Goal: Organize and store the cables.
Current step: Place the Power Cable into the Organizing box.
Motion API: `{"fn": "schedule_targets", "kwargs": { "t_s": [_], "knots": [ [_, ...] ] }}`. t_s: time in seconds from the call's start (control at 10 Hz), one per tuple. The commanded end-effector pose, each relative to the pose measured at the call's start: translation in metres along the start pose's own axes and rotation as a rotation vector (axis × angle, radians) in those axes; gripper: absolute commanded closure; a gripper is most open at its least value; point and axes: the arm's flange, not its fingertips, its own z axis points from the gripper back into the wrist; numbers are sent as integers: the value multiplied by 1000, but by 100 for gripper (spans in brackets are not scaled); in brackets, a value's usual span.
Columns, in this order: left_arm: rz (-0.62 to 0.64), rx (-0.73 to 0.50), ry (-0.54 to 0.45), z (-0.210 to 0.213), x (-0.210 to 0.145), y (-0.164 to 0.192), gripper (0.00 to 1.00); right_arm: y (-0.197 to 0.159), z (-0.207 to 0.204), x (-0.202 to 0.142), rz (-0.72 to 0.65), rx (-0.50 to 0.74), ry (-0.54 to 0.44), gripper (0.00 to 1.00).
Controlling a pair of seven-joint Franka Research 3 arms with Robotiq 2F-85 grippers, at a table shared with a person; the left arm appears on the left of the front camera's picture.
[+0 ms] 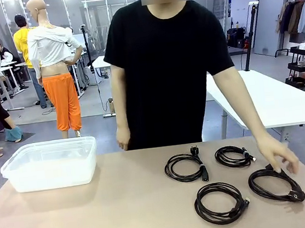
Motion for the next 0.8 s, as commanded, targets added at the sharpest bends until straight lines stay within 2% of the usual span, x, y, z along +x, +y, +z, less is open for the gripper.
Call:
{"fn": "schedule_targets", "kwargs": {
  "t_s": [0.0,0.7],
  "knots": [
    [-14,-17,-12,1,-1,3,0,-2,2,1,17,9,-12,0],
    [-14,-17,-12,1,-1,3,0,-2,2,1,17,9,-12,0]
  ]
}}
